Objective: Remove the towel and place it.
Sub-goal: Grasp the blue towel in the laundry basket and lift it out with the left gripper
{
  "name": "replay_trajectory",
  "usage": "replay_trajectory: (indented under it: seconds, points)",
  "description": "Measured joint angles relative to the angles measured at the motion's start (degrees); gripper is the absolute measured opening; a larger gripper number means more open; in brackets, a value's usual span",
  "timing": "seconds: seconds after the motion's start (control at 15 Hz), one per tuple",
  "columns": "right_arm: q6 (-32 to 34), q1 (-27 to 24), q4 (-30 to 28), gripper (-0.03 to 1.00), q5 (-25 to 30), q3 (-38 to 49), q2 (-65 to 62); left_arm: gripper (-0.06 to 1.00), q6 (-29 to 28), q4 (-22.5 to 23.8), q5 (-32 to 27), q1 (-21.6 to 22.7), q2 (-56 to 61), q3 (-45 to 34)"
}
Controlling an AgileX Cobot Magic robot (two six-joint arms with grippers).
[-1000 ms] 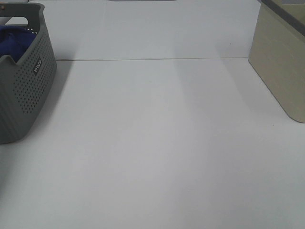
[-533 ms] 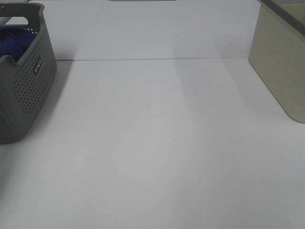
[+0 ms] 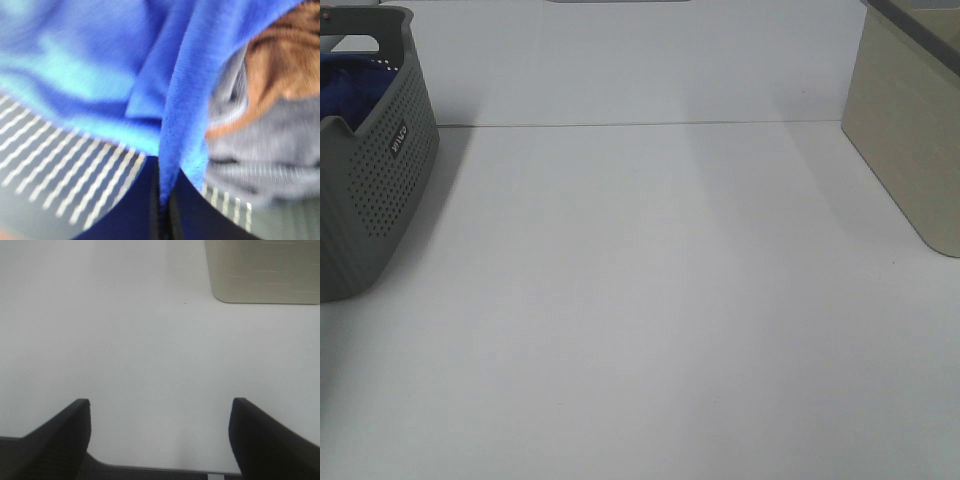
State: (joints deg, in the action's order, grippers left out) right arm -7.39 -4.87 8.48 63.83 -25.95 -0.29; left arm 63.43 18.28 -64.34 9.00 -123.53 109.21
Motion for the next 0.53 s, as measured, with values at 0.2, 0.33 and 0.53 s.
replay_trajectory:
  seconds: [0.2,0.33,0.53]
  points:
    - [0.0,0.0,0.0,0.75,0.0,0.0,0.0,0.0,-0.1,-0.6,-2.4,0.0,5.6,0.0]
    - [0.0,0.0,0.0,0.75,0.0,0.0,0.0,0.0,-0.1,-1.3,-3.0,0.0,9.5,0.0]
    - [0.0,0.0,0.0,0.75,0.0,0.0,0.0,0.0,-1.0,-4.4,-2.9,-0.1,19.7,0.0]
